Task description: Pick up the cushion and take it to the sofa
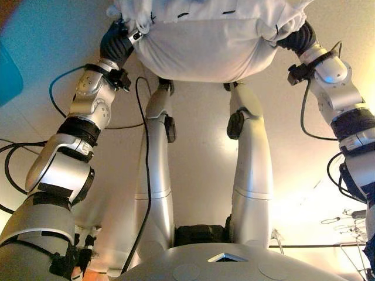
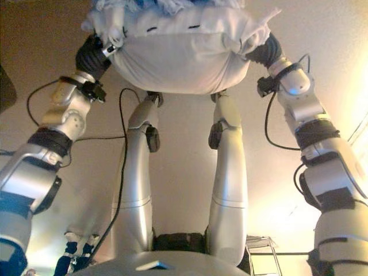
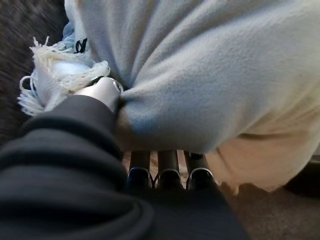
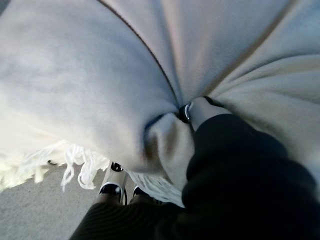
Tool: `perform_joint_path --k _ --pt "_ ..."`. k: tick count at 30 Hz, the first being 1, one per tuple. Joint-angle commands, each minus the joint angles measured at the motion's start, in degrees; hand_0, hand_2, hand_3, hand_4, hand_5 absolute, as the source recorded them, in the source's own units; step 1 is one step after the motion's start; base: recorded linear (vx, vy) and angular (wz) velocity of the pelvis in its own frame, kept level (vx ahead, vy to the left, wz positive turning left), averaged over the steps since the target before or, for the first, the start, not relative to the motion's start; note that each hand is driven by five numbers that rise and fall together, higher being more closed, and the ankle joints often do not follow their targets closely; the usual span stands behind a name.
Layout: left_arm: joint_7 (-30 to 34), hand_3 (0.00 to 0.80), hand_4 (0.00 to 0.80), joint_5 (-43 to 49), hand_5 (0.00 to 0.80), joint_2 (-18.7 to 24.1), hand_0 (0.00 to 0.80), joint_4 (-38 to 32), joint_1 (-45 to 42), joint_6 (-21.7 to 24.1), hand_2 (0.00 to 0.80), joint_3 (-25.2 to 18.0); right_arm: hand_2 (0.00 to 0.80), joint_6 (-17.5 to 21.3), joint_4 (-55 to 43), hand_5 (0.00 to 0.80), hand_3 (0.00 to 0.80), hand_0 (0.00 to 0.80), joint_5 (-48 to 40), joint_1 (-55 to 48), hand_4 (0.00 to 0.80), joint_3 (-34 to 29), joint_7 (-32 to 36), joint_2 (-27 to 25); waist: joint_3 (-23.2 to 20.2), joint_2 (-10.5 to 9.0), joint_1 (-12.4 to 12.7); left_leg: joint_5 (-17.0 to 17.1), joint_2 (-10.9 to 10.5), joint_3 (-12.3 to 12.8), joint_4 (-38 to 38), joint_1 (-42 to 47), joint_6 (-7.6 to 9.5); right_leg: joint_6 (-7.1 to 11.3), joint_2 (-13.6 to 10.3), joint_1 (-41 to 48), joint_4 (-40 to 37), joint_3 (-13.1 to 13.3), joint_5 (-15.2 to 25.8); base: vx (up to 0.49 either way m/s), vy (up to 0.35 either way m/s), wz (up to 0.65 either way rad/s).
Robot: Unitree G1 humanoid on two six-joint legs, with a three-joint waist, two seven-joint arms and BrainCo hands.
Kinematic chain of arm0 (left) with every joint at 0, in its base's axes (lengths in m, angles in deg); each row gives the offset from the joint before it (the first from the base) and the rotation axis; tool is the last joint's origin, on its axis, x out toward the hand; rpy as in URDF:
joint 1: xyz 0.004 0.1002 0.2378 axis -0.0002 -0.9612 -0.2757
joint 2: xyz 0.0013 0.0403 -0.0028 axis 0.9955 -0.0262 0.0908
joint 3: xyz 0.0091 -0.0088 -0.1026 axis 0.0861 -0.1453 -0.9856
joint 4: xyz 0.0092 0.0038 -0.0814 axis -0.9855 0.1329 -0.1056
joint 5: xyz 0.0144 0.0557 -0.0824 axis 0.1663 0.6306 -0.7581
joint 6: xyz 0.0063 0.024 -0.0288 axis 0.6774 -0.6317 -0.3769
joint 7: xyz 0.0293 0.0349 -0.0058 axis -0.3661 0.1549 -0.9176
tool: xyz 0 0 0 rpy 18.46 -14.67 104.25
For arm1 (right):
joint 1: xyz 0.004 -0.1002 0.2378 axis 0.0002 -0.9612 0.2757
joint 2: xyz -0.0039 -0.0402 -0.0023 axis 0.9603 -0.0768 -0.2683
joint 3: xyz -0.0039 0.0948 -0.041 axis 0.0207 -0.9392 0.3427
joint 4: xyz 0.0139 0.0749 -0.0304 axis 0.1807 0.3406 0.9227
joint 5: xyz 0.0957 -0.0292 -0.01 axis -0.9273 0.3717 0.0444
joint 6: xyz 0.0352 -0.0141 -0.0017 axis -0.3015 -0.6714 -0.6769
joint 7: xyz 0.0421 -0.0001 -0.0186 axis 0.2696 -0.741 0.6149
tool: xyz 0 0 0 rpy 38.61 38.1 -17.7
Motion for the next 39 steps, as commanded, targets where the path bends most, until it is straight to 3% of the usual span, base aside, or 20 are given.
perform_joint_path --k 1,6,13,15,20,24,30,39 --pt "3.6 0.800 0.800 2.8 0.800 -6.3 0.800 -10.9 -7.9 3.0 0.800 -1.8 0.800 5.6 -10.3 0.800 0.800 0.800 0.0 -5.2 0.800 -2.4 -0.5 0.1 -0.5 2.47 0.6 1.0 0.7 -4.0 -3.6 4.8 -3.64 5.71 0.8 7.6 -2.4 0.6 0.1 0.009 -0.052 -0.09" --pt "4.1 0.800 0.800 4.0 0.800 -8.1 0.800 -16.2 -17.0 5.1 0.800 -3.6 0.800 7.2 -15.0 0.800 0.800 0.800 3.1 -14.6 0.800 -8.2 -3.4 2.6 -0.5 2.05 0.6 1.2 1.3 -3.0 -6.4 15.6 -3.41 5.91 0.4 18.3 -6.3 0.0 0.5 0.007 -0.071 -0.03" --pt "4.6 0.800 0.800 5.4 0.800 -10.8 0.800 -27.2 -30.5 7.4 0.800 -9.3 0.800 10.3 -26.2 0.800 0.800 0.800 10.3 -31.2 0.800 -17.5 -3.8 9.5 -0.5 0.29 2.0 0.9 -0.3 -0.8 -15.3 39.1 -1.85 6.54 -1.4 41.9 -15.6 -6.2 0.0 0.049 -0.094 0.08" --pt "3.7 0.800 0.800 6.1 0.800 -11.2 0.800 -30.1 -32.8 7.3 0.800 -10.9 0.800 10.2 -29.3 0.800 0.800 0.800 11.7 -34.2 0.800 -19.1 -4.1 10.3 -0.5 0.19 2.3 0.7 -0.5 -0.5 -16.6 43.4 -1.52 6.44 -1.7 46.2 -16.8 -7.0 -0.3 0.083 -0.046 0.09" --pt "2.2 0.800 0.800 7.6 0.800 -13.3 0.800 -39.8 -41.0 8.5 0.800 -16.1 0.800 11.1 -39.5 0.800 0.800 0.800 7.4 -42.5 0.800 -23.6 1.6 14.7 -7.1 -0.05 3.4 -0.3 -0.8 -0.6 -20.8 53.8 -0.54 5.69 -2.2 57.5 -20.5 -8.5 -2.0 0.139 -0.013 0.04" --pt "1.1 0.800 0.800 9.5 0.800 -14.6 0.800 -46.4 -45.8 8.4 0.800 -17.8 0.800 11.8 -45.6 0.800 0.800 0.800 8.0 -46.3 0.800 -24.5 3.1 17.7 -12.9 -0.59 4.0 0.4 -0.1 -0.7 -26.5 63.4 -0.51 5.21 -1.4 68.6 -26.4 -9.3 -2.1 0.173 -0.043 0.06" --pt "-2.3 0.800 0.800 11.6 0.800 -15.1 0.800 -53.8 -50.5 11.7 0.800 -20.3 0.800 11.8 -53.8 0.800 0.800 0.800 9.3 -49.6 0.800 -25.9 3.2 17.9 -21.7 -1.07 4.7 0.5 1.0 -0.4 -33.2 74.3 -0.29 5.01 -0.3 79.7 -33.0 -9.3 -1.5 0.235 -0.019 0.06" --pt "-5.7 0.800 0.800 12.1 0.800 -15.2 0.800 -62.4 -50.1 16.2 0.800 -21.7 0.800 12.9 -63.6 0.800 0.800 0.800 8.3 -49.0 0.800 -27.9 -2.3 18.5 -26.9 -0.97 4.6 0.0 2.2 -0.2 -39.3 82.2 -0.22 4.97 0.9 86.7 -37.3 -8.7 -1.7 0.093 -0.022 0.02"
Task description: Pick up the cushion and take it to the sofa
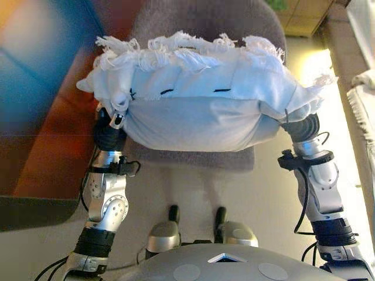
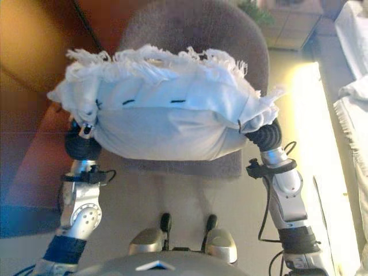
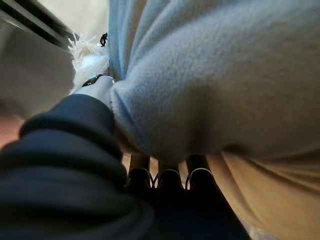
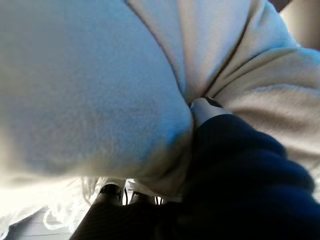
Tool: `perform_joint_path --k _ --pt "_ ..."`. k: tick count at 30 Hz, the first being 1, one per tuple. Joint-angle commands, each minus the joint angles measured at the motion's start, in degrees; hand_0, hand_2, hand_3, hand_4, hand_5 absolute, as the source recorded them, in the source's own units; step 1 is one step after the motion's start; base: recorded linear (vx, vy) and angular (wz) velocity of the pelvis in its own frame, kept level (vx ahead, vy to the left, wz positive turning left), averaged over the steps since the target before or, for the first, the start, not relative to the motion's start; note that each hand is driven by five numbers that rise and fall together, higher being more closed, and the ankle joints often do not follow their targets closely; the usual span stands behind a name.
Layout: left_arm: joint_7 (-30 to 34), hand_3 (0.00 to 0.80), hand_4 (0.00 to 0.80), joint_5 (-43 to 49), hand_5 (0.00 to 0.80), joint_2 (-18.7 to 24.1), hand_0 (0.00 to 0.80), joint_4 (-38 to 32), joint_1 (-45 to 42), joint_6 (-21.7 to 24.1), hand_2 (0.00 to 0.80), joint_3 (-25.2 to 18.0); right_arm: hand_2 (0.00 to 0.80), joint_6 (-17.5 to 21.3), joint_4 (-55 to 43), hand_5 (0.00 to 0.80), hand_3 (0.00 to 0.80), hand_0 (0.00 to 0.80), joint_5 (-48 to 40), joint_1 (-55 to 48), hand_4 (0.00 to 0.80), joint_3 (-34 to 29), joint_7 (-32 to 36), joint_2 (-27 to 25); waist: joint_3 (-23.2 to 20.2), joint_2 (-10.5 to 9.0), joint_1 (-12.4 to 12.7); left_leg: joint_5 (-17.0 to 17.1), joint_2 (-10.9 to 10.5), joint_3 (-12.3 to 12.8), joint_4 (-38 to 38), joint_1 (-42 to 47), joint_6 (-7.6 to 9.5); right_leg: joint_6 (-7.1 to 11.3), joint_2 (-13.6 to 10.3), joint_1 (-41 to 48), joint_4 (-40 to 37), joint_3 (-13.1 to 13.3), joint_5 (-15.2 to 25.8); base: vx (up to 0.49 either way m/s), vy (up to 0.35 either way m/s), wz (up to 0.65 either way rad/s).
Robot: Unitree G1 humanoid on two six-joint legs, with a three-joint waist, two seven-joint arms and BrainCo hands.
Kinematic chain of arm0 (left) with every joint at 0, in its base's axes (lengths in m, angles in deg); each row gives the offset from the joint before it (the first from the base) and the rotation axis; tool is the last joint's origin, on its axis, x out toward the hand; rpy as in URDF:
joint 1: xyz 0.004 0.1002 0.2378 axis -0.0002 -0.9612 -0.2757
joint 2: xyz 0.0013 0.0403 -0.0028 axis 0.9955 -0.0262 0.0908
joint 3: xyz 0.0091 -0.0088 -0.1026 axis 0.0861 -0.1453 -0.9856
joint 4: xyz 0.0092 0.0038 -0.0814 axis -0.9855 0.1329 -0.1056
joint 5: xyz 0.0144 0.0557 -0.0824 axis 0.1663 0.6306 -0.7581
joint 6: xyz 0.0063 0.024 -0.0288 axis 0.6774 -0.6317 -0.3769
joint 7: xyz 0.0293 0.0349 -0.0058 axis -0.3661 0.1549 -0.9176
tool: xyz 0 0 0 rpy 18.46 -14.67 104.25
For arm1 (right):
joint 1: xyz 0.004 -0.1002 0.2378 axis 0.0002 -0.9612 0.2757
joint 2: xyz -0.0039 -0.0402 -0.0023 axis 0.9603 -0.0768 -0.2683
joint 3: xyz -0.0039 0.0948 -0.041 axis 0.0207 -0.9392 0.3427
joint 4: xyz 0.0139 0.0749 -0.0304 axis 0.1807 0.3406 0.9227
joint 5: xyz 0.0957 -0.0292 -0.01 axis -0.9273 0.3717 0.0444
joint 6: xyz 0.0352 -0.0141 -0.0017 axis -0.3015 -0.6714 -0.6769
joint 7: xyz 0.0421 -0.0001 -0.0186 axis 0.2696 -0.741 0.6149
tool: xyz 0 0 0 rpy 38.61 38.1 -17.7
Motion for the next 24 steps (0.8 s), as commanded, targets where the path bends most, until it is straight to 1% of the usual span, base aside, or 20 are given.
perform_joint_path --k 1,3,4,7,12,14,16,17,18,19,20,21,22,23,24 --pt "0.0 0.800 0.800 3.7 0.800 0.4 0.800 -6.8 3.5 5.7 0.800 1.9 0.800 7.4 -8.5 0.800 0.800 0.800 -2.0 3.0 0.800 0.9 -1.0 1.2 -7.4 -2.19 1.4 -3.2 0.5 1.1 0.5 0.0 0.66 2.50 -2.0 1.9 2.2 0.3 -2.4 0.034 -0.032 -0.02" --pt "-1.0 0.800 0.800 4.1 0.800 0.8 0.800 -7.6 4.8 5.9 0.800 2.2 0.800 7.9 -9.0 0.800 0.800 0.800 -0.6 4.3 0.800 1.1 -2.7 0.6 -7.7 -2.23 1.5 -3.3 0.6 0.7 0.3 0.4 0.60 2.48 -1.8 2.4 1.8 0.3 -2.4 0.000 -0.034 -0.01" --pt "-1.6 0.800 0.800 4.6 0.800 0.9 0.800 -8.0 5.4 5.9 0.800 2.4 0.800 7.9 -9.3 0.800 0.800 0.800 -0.1 4.9 0.800 1.3 -3.5 0.4 -7.7 -2.26 1.6 -2.6 0.5 0.6 0.2 0.1 0.63 2.38 -1.9 2.1 1.8 0.3 -1.9 -0.029 -0.039 0.00" --pt "-3.6 0.800 0.800 6.7 0.800 1.5 0.800 -8.9 7.5 5.9 0.800 2.7 0.800 6.5 -9.8 0.800 0.800 0.800 0.6 7.6 0.800 2.1 -5.9 -0.3 -8.2 -2.51 1.7 -2.8 0.6 0.4 0.2 0.4 0.55 2.29 -1.7 2.4 1.5 0.4 -1.9 -0.001 -0.063 -0.02" --pt "-5.3 0.800 0.800 7.2 0.800 2.1 0.800 -9.6 8.0 4.6 0.800 1.9 0.800 5.1 -10.0 0.800 0.800 0.800 0.2 7.8 0.800 3.0 -5.5 -0.3 -8.3 -2.58 1.6 -3.0 1.1 0.5 0.7 0.6 0.43 1.87 -1.0 2.4 2.0 1.1 -2.5 0.019 -0.085 -0.05" --pt "-6.2 0.800 0.800 7.9 0.800 2.2 0.800 -9.6 7.6 4.5 0.800 1.4 0.800 4.8 -10.0 0.800 0.800 0.800 0.2 7.3 0.800 3.4 -5.5 -0.5 -7.8 -2.87 1.5 -3.4 1.3 0.6 2.1 0.6 0.35 1.34 -0.6 2.2 2.7 1.7 -3.0 0.016 -0.119 -0.10" --pt "-6.5 0.800 0.800 8.2 0.800 2.3 0.800 -9.5 6.7 5.2 0.800 0.7 0.800 5.0 -9.8 0.800 0.800 0.800 -0.4 7.2 0.800 3.7 -4.7 -0.6 -7.0 -3.50 1.6 -5.3 1.4 0.4 6.9 -0.3 -0.06 0.69 -0.5 2.0 3.8 2.0 -3.6 0.014 -0.124 -0.07" --pt "-6.5 0.800 0.800 8.3 0.800 2.3 0.800 -9.4 6.4 6.0 0.800 0.5 0.800 5.5 -9.7 0.800 0.800 0.800 -0.5 7.2 0.800 4.0 -4.4 -0.7 -6.2 -4.04 1.6 -6.4 1.1 0.6 11.1 -1.4 -0.12 0.27 -0.6 1.7 4.5 2.2 -3.5 -0.025 -0.139 -0.11" --pt "-6.3 0.800 0.800 8.5 0.800 2.3 0.800 -9.4 5.9 6.7 0.800 0.1 0.800 6.1 -9.5 0.800 0.800 0.800 -0.7 7.4 0.800 4.3 -4.1 -1.0 -5.1 -4.61 1.6 -6.1 0.9 1.0 16.3 -3.3 -0.35 -0.39 -0.7 1.4 5.2 2.3 -3.5 -0.081 -0.149 -0.12" --pt "-6.2 0.800 0.800 8.8 0.800 2.2 0.800 -9.5 5.4 7.4 0.800 -0.2 0.800 7.1 -9.2 0.800 0.800 0.800 -0.6 7.1 0.800 4.7 -3.8 -0.9 -3.9 -5.05 1.9 -4.3 1.0 0.5 22.0 -6.2 -0.71 -1.08 -0.6 1.1 5.9 2.5 -3.4 -0.083 -0.159 -0.07" --pt "-6.2 0.800 0.800 9.4 0.800 2.0 0.800 -9.7 4.9 7.9 0.800 -0.3 0.800 7.8 -9.1 0.800 0.800 0.800 -0.1 6.9 0.800 5.2 -4.2 -0.9 -2.7 -5.59 2.2 -3.0 0.9 0.0 27.4 -8.9 -0.69 -1.58 -0.7 1.0 6.5 2.8 -3.3 -0.072 -0.154 -0.18" --pt "-6.1 0.800 0.800 9.6 0.800 1.9 0.800 -9.8 4.5 8.1 0.800 -0.5 0.800 8.3 -9.1 0.800 0.800 0.800 0.3 6.7 0.800 5.4 -4.5 -0.9 -1.7 -5.95 2.4 -2.3 0.3 -0.1 32.2 -11.5 -0.39 -2.10 -0.8 0.9 7.4 3.1 -3.3 -0.044 -0.150 -0.38" --pt "-5.8 0.800 0.800 9.5 0.800 1.7 0.800 -9.9 4.2 8.0 0.800 -0.9 0.800 8.6 -9.0 0.800 0.800 0.800 1.0 6.7 0.800 5.8 -5.1 -0.7 -0.5 -6.07 2.8 -2.1 -0.5 0.5 36.0 -14.0 0.29 -2.58 -0.8 0.9 8.7 3.3 -3.8 -0.009 -0.118 -0.42" --pt "-5.1 0.800 0.800 9.0 0.800 1.4 0.800 -9.8 4.0 7.8 0.800 -1.3 0.800 8.5 -9.0 0.800 0.800 0.800 1.8 6.8 0.800 6.0 -6.0 -0.5 0.3 -5.92 3.2 -1.6 -0.4 1.3 37.4 -15.9 0.25 -2.73 -0.6 1.2 9.4 3.4 -4.3 0.039 -0.061 -0.23" --pt "-4.7 0.800 0.800 8.8 0.800 1.2 0.800 -9.8 4.1 7.6 0.800 -1.6 0.800 8.2 -9.0 0.800 0.800 0.800 3.0 7.4 0.800 6.4 -6.9 -0.1 0.9 -5.19 4.0 -0.5 -1.3 0.8 35.8 -17.2 0.11 -2.50 0.0 1.8 10.2 3.7 -5.3 0.093 0.003 0.07"
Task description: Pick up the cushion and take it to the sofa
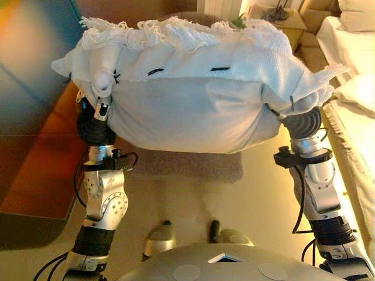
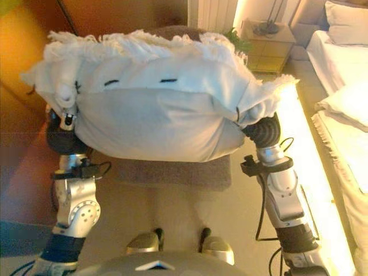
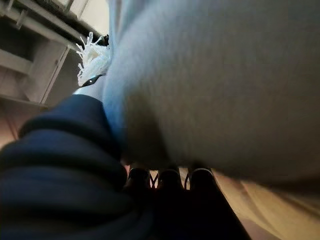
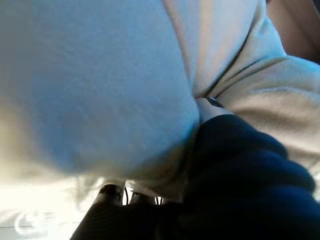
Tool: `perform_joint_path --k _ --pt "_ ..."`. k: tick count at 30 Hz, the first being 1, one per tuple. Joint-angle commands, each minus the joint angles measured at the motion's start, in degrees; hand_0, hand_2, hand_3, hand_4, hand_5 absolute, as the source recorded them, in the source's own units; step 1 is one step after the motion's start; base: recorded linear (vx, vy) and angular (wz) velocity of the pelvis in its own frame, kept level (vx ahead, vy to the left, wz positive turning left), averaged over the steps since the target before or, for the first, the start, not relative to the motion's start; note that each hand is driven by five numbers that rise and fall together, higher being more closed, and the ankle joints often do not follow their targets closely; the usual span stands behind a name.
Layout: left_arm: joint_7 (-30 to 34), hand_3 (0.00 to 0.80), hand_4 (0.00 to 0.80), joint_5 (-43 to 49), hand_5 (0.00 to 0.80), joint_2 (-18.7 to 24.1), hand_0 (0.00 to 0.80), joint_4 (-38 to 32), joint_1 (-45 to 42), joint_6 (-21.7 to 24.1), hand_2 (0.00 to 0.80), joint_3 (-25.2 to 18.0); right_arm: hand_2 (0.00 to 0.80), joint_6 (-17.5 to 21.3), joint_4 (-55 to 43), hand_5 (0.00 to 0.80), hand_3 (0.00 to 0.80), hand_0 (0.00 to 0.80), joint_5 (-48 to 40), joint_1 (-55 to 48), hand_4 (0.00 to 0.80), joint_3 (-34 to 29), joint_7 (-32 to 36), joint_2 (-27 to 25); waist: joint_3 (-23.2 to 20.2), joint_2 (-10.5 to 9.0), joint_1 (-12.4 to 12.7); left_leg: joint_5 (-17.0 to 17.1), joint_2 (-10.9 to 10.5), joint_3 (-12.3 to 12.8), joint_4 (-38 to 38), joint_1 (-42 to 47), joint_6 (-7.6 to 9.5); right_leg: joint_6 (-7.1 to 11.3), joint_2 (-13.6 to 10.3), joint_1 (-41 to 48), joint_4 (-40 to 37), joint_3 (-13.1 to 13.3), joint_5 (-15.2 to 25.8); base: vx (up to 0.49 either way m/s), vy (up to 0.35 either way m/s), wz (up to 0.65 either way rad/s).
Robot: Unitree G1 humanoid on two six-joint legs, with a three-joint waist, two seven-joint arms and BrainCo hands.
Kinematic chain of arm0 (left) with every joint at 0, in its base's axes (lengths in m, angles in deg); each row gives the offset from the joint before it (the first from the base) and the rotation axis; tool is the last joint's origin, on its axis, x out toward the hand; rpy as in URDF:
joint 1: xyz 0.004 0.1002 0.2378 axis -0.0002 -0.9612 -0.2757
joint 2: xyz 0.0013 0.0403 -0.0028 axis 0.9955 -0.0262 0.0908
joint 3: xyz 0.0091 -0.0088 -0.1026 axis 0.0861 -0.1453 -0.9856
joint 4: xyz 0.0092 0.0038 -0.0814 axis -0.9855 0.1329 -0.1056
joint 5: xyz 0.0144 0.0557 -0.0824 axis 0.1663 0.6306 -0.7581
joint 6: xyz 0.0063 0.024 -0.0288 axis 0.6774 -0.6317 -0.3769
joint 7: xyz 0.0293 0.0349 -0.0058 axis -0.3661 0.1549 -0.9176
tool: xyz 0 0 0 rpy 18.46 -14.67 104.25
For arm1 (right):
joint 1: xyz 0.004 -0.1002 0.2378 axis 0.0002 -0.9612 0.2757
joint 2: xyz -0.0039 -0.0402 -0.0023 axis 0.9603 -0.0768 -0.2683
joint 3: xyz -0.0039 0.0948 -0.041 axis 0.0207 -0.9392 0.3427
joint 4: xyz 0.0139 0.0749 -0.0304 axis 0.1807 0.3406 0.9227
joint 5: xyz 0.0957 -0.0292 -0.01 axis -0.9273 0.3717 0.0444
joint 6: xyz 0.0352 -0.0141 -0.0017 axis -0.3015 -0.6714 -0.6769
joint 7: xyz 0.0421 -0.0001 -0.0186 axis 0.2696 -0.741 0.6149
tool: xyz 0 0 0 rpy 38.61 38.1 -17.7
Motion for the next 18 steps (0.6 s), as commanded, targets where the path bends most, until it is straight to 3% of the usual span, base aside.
perform_joint_path --k 1,3,6,8,10,14,16,18 --pt "3.8 0.800 0.800 3.8 0.800 0.7 0.800 -6.5 3.1 4.5 0.800 -0.8 0.800 6.5 -7.7 0.800 0.800 0.800 3.2 6.5 0.800 2.1 -1.9 1.5 1.1 0.58 1.7 2.4 -1.7 -1.2 3.8 -6.5 1.60 0.48 1.7 5.2 2.7 0.0 -3.1 0.177 0.031 0.09" --pt "3.7 0.800 0.800 3.6 0.800 0.7 0.800 -6.6 3.0 4.8 0.800 -0.8 0.800 4.8 -7.9 0.800 0.800 0.800 5.1 8.6 0.800 3.7 -3.6 1.9 1.2 2.73 3.6 5.9 -2.0 -2.4 -4.2 -6.7 1.12 0.59 3.8 7.1 3.1 1.3 -5.5 0.303 0.051 -0.24" --pt "1.1 0.800 0.800 5.3 0.800 0.9 0.800 -6.8 3.3 4.4 0.800 0.6 0.800 3.0 -7.1 0.800 0.800 0.800 4.7 9.8 0.800 4.8 -4.6 1.7 0.1 4.38 5.4 10.7 -0.2 -2.8 -17.7 -5.9 0.20 0.84 5.2 11.5 2.3 3.5 -8.2 0.480 0.124 -0.55" --pt "0.0 0.800 0.800 5.2 0.800 0.9 0.800 -6.5 3.4 3.9 0.800 1.0 0.800 2.0 -7.0 0.800 0.800 0.800 3.8 9.6 0.800 5.4 -4.1 1.9 -0.9 5.38 6.7 14.2 1.3 -4.4 -23.2 -6.3 -0.46 0.97 6.0 14.3 2.9 5.7 -10.3 0.525 0.173 -0.17" --pt "0.0 0.800 0.800 5.3 0.800 0.6 0.800 -6.5 2.6 3.8 0.800 1.0 0.800 1.2 -7.6 0.800 0.800 0.800 3.5 8.8 0.800 5.7 -3.5 2.0 -1.6 5.51 7.6 15.6 2.7 -6.2 -25.1 -6.7 -1.18 1.05 5.6 15.8 3.7 7.2 -12.3 0.493 0.200 -0.14" --pt "-0.4 0.800 0.800 5.5 0.800 0.4 0.800 -6.5 1.3 4.9 0.800 0.6 0.800 1.5 -7.7 0.800 0.800 0.800 1.6 8.0 0.800 5.7 -2.0 1.0 -1.9 5.75 8.4 15.8 7.3 -9.9 -26.1 -7.9 -2.77 1.72 3.1 16.9 7.2 8.2 -16.4 0.488 0.261 -0.22" --pt "-0.7 0.800 0.800 6.0 0.800 0.4 0.800 -6.4 1.7 5.2 0.800 0.2 0.800 2.0 -7.8 0.800 0.800 0.800 0.3 7.9 0.800 5.3 -1.3 0.4 -2.0 5.74 8.4 15.3 8.9 -8.7 -25.3 -8.2 -3.21 3.09 0.8 18.1 8.3 7.6 -17.5 0.543 0.331 -0.20" --pt "-1.9 0.800 0.800 7.0 0.800 0.9 0.800 -6.2 2.7 4.7 0.800 0.2 0.800 3.1 -6.9 0.800 0.800 0.800 -0.1 8.1 0.800 5.4 -1.5 0.1 -2.8 4.47 8.0 12.5 8.7 -4.8 -25.1 -7.5 -2.99 5.82 -3.9 19.7 9.4 4.3 -16.0 0.537 0.347 -0.39"
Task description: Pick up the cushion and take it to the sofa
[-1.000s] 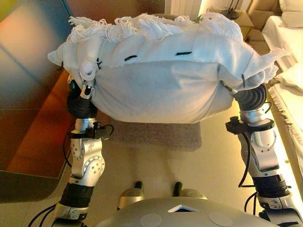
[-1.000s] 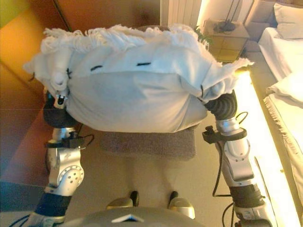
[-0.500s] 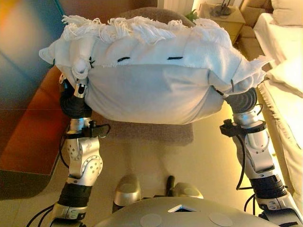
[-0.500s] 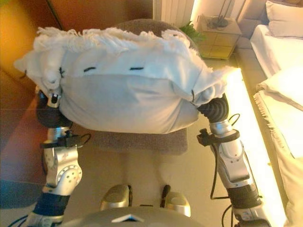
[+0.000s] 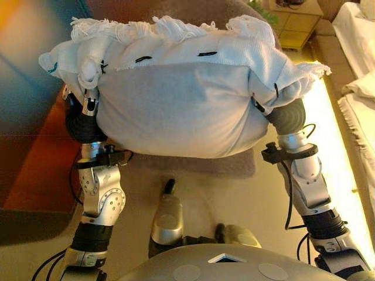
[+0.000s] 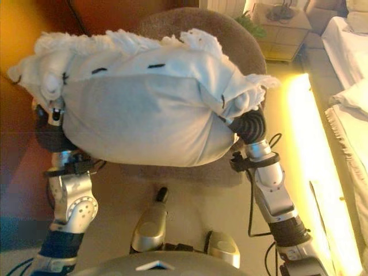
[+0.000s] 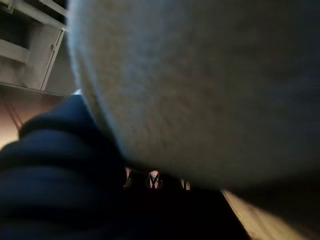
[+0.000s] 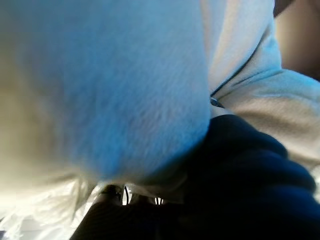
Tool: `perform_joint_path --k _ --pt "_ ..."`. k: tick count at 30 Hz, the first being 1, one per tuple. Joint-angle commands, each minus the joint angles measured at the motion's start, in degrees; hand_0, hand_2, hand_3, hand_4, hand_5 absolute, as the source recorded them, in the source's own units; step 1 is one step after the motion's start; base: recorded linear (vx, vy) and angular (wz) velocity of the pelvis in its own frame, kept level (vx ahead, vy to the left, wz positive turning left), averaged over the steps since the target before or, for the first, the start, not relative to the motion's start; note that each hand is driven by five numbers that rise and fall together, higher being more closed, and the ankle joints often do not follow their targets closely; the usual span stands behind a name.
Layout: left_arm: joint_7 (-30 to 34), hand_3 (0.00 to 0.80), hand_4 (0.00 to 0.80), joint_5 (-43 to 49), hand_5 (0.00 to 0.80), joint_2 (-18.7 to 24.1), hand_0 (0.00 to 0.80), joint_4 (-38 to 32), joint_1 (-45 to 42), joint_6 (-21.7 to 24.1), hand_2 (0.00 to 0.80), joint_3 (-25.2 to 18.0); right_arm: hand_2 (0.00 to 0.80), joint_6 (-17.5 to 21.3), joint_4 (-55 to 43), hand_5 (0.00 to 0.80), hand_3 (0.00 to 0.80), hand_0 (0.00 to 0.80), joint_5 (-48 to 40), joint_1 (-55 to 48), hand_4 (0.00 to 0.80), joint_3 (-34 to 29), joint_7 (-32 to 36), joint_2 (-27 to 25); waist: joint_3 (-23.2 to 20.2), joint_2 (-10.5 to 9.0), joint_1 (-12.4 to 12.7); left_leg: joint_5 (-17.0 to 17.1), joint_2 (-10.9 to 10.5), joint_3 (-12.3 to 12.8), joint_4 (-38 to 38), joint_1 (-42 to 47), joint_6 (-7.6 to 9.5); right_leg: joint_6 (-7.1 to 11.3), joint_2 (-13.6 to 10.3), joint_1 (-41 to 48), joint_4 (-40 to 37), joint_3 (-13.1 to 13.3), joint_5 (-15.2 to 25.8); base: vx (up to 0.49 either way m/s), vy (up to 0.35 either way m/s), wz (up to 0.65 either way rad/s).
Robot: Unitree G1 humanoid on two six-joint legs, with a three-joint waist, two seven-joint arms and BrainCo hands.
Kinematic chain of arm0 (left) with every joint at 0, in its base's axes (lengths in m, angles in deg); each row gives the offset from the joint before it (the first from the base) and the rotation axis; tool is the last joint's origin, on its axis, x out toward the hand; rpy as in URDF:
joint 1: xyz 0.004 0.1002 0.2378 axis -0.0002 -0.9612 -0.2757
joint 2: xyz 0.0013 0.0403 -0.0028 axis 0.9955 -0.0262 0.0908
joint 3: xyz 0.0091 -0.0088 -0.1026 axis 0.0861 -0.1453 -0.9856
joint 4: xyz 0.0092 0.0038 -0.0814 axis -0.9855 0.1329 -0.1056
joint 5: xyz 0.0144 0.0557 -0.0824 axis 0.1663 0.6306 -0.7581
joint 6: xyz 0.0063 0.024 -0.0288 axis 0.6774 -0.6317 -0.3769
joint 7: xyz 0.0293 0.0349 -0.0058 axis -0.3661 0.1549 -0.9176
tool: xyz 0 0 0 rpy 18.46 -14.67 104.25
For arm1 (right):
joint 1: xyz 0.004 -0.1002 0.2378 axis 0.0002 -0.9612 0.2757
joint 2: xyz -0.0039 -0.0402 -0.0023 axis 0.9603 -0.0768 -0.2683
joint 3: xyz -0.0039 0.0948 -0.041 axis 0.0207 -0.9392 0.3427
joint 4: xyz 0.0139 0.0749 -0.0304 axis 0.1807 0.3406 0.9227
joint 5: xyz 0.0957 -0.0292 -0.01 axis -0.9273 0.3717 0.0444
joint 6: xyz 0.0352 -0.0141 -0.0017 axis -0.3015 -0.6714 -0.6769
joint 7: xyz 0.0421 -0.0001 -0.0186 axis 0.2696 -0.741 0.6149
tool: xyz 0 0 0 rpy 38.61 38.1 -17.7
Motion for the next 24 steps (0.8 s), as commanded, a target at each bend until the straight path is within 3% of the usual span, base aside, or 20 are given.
perform_joint_path --k 1,3,5,6,7,9,10,12,13,16,18,24 --pt "0.2 0.800 0.800 5.5 0.800 1.6 0.800 -7.0 1.0 2.7 0.800 1.9 0.800 5.6 -6.9 0.800 0.800 0.800 -2.1 3.9 0.800 1.1 2.0 1.2 -7.3 -2.71 0.2 9.0 1.9 1.8 -11.7 -2.4 1.35 2.23 -2.7 14.2 0.4 -9.4 2.7 0.519 0.382 -0.29" --pt "0.3 0.800 0.800 5.4 0.800 2.0 0.800 -7.0 1.1 1.3 0.800 1.8 0.800 5.1 -7.6 0.800 0.800 0.800 -4.0 2.3 0.800 0.1 1.5 1.0 -8.8 -4.25 0.6 6.8 -1.0 2.7 -8.8 -3.3 3.70 4.55 -5.6 14.6 3.9 -9.6 11.0 0.498 0.369 -0.06" --pt "1.4 0.800 0.800 5.8 0.800 2.4 0.800 -7.5 1.3 0.2 0.800 1.9 0.800 5.4 -7.9 0.800 0.800 0.800 -3.1 0.3 0.800 -0.6 0.2 1.7 -10.3 -4.54 0.8 4.2 -3.5 4.5 -5.4 -3.8 6.39 4.32 -7.7 13.6 12.1 -9.7 18.4 0.476 0.360 0.02" --pt "1.4 0.800 0.800 5.7 0.800 2.8 0.800 -7.9 1.4 -0.5 0.800 2.0 0.800 5.6 -8.1 0.800 0.800 0.800 -2.2 -0.8 0.800 -0.8 -0.1 2.6 -10.7 -4.51 0.5 3.3 -4.9 4.6 -4.8 -3.4 7.34 3.98 -7.0 12.0 14.9 -9.1 20.5 0.499 0.336 0.16" --pt "1.0 0.800 0.800 6.2 0.800 2.9 0.800 -7.7 1.6 -0.9 0.800 1.9 0.800 5.6 -8.0 0.800 0.800 0.800 -1.1 -1.3 0.800 -0.1 -0.5 3.6 -10.8 -3.89 -0.5 2.5 -5.2 5.3 -5.0 -1.8 8.21 3.40 -3.9 7.3 15.6 -7.1 23.3 0.488 0.250 0.41" --pt "1.6 0.800 0.800 5.3 0.800 3.5 0.800 -7.4 2.4 -1.4 0.800 1.9 0.800 5.4 -8.1 0.800 0.800 0.800 0.7 -2.1 0.800 0.1 -2.1 4.2 -10.1 -4.83 -2.3 2.1 -7.8 4.5 -6.4 0.8 8.65 2.58 -0.5 3.3 13.6 -8.1 20.0 0.431 0.141 0.51" --pt "2.2 0.800 0.800 5.0 0.800 3.9 0.800 -6.9 2.7 -1.3 0.800 1.8 0.800 5.4 -8.0 0.800 0.800 0.800 1.3 -2.0 0.800 0.2 -3.1 4.1 -9.7 -5.33 -3.1 2.3 -9.1 4.3 -7.4 2.4 8.75 2.15 0.8 1.2 10.5 -10.0 18.6 0.417 0.094 0.40" --pt "3.0 0.800 0.800 5.4 0.800 3.8 0.800 -6.4 3.2 -2.1 0.800 1.6 0.800 4.5 -7.2 0.800 0.800 0.800 2.1 -0.7 0.800 0.2 -5.7 4.1 -9.1 -4.73 -4.4 2.0 -9.4 3.5 -9.8 6.4 8.32 1.36 1.9 -4.8 4.0 -13.1 18.2 0.383 0.035 0.27" --pt "3.3 0.800 0.800 5.6 0.800 3.8 0.800 -6.1 3.3 -2.4 0.800 2.1 0.800 4.8 -6.1 0.800 0.800 0.800 2.0 -0.2 0.800 0.0 -6.8 3.8 -8.5 -4.36 -5.4 1.5 -9.6 1.6 -11.1 9.0 8.20 0.65 3.0 -7.3 1.0 -13.4 17.5 0.341 -0.023 0.18" --pt "2.5 0.800 0.800 6.1 0.800 3.5 0.800 -4.7 4.1 -3.0 0.800 3.7 0.800 4.1 -3.2 0.800 0.800 0.800 2.7 0.8 0.800 0.0 -9.5 4.0 -7.6 -4.77 -7.9 -0.8 -10.7 -1.5 -11.9 13.0 8.45 0.99 3.3 -10.0 -5.2 -11.3 21.0 0.270 -0.068 0.70" --pt "1.4 0.800 0.800 8.0 0.800 2.9 0.800 -3.8 4.8 -3.7 0.800 4.8 0.800 3.5 -0.5 0.800 0.800 0.800 3.4 2.7 0.800 0.1 -10.6 4.6 -7.9 -4.74 -8.1 -2.3 -10.3 -2.4 -12.3 14.4 8.44 0.69 3.7 -9.8 -6.7 -11.4 20.1 0.173 -0.078 0.75" --pt "-2.8 0.800 0.800 13.5 0.800 1.8 0.800 1.0 5.8 -7.8 0.800 6.0 0.800 -0.9 5.2 0.800 0.800 0.800 1.1 4.8 0.800 0.0 -12.0 5.2 -10.8 -4.97 -7.5 -2.7 -9.7 -1.3 -13.2 14.8 7.38 -0.21 3.6 -4.2 -16.3 -11.1 20.8 0.093 -0.067 0.14"
